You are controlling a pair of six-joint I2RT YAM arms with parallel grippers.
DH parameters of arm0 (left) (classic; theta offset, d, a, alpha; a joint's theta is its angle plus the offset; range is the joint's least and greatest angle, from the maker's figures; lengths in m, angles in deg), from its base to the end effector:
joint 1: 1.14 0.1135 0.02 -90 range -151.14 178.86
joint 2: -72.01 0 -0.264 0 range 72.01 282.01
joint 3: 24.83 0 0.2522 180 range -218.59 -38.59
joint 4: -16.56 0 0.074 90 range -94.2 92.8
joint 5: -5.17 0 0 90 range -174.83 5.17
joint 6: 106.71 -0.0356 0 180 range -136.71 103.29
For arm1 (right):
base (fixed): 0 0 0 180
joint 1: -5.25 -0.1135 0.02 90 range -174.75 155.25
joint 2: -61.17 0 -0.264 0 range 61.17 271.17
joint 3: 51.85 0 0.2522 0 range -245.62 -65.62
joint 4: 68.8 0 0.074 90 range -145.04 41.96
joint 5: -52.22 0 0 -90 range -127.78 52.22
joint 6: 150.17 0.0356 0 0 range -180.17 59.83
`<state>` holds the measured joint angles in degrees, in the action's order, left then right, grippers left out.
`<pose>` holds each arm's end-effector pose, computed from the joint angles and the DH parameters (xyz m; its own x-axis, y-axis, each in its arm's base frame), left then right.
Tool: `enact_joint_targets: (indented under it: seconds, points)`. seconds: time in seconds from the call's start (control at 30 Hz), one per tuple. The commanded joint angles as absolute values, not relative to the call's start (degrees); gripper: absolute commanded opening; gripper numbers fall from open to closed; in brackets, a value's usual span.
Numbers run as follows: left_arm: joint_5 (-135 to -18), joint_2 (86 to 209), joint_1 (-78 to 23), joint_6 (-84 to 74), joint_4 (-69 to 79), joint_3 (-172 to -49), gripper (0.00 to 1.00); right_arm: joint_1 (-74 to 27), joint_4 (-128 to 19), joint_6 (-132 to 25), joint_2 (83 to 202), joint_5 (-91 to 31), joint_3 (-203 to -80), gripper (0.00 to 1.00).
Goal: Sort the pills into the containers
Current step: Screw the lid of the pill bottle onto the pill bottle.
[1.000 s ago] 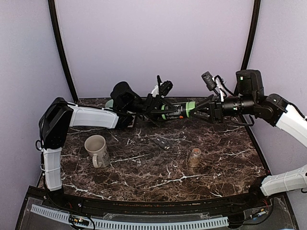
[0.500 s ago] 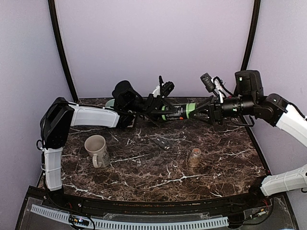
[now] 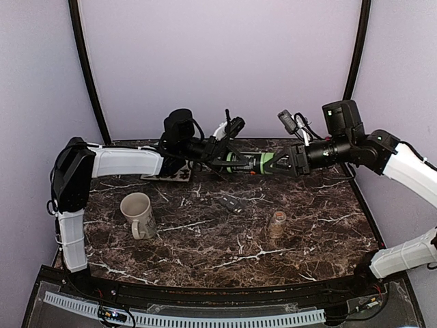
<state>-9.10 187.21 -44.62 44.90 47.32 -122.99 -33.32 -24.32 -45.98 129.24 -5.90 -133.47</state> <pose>0.3057 -0.3374 0.2981 -0.6684 0.3350 -0.6641 0.5569 -0.3666 -0.7453 0.1884 0.1743 0.3639 -0.6062 -0.2172 -0.7651 -0.7582 0.4484 0.4735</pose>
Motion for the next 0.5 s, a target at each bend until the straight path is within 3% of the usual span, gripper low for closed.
enact_joint_targets:
  seconds: [0.0, 0.47]
  points:
    - [-20.5, 178.8, -50.5, 27.4, 38.6, -126.8, 0.0, -35.5, -34.4, -34.5, 135.0, 0.6, -135.3, 0.15]
    - [-29.3, 172.6, -51.1, 16.2, 36.4, -122.4, 0.0, -32.1, -42.0, -15.2, 137.1, 6.8, -133.7, 0.11]
